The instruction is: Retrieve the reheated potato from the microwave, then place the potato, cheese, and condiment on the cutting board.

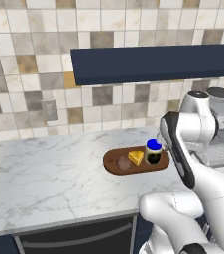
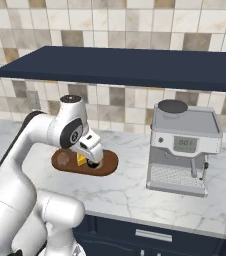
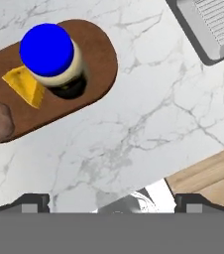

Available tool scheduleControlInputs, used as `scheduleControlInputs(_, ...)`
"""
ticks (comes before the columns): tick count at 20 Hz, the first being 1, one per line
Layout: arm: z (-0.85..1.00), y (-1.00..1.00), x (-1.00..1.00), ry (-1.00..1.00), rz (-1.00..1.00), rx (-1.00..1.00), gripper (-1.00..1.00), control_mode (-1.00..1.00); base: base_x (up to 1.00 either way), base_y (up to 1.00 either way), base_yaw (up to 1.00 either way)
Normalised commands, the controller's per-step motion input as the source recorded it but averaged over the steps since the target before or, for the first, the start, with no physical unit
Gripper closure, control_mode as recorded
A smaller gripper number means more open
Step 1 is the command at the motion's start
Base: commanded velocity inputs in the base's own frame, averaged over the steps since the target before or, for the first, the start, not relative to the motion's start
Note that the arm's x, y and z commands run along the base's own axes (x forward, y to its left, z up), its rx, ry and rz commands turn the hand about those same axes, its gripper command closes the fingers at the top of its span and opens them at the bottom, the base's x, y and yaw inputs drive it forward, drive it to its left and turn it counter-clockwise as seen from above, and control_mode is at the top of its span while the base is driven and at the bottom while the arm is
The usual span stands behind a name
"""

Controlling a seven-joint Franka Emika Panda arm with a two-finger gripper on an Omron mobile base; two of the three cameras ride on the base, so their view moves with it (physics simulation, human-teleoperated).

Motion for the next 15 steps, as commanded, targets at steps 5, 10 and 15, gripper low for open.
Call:
scheduleControlInputs(5,0.16,0.16,-0.76,-0.12,0.2,-0.06,-1.0,-1.0,0.0,0.0,0.0)
scheduleControlInputs(10,0.21,0.15,-0.61,-0.06,0.18,-0.06,-1.0,-1.0,0.0,0.0,0.0)
scheduleControlInputs(15,0.21,0.16,-0.5,-0.05,0.17,-0.07,-1.0,-1.0,0.0,0.0,0.0)
